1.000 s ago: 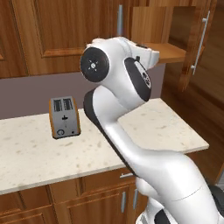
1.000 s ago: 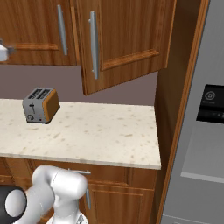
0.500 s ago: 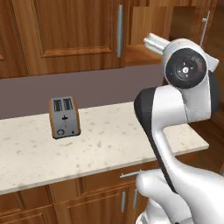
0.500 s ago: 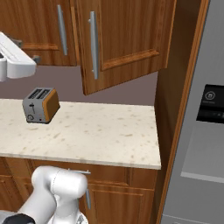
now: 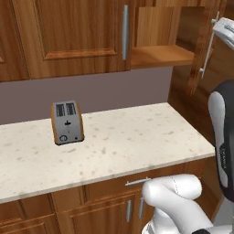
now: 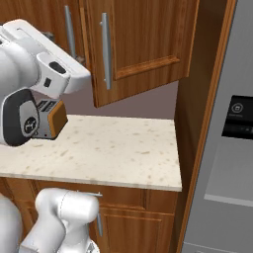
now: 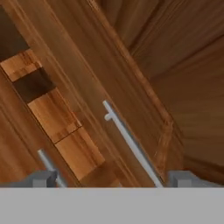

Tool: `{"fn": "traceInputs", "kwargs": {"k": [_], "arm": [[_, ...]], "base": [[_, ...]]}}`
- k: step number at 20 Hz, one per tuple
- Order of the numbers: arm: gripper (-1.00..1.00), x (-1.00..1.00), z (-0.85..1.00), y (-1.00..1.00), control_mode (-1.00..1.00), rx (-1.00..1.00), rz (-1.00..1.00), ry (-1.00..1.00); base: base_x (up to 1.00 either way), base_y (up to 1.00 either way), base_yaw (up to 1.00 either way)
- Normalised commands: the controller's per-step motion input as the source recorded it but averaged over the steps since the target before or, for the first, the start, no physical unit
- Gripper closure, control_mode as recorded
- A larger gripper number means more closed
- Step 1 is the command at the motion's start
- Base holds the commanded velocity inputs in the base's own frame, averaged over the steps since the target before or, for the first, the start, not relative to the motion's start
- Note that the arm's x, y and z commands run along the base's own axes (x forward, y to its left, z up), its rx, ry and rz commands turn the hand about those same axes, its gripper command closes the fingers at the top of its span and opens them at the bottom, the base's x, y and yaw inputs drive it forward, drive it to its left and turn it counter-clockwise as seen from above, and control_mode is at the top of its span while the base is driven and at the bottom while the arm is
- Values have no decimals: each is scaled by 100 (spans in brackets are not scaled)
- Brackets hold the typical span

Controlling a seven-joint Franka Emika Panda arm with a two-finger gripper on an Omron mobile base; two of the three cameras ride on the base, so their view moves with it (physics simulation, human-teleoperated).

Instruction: Close all open cabinet doors.

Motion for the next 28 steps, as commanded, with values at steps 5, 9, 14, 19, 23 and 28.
{"fn": "traceInputs", "kwargs": {"k": [5,9,14,19,23,28], "arm": [[-100,-3,10,-67,-100,15,37,-3],[-100,-1,0,-40,-100,8,38,0],[-100,3,-3,0,-100,0,10,0],[-100,38,-32,-3,-100,-13,-3,-1],[-100,40,-13,-10,-100,-14,-6,0],[-100,16,0,-15,-100,-4,1,0]], "base": [[0,0,0],[0,0,0],[0,0,0],[0,0,0],[0,0,0],[0,0,0]]}}
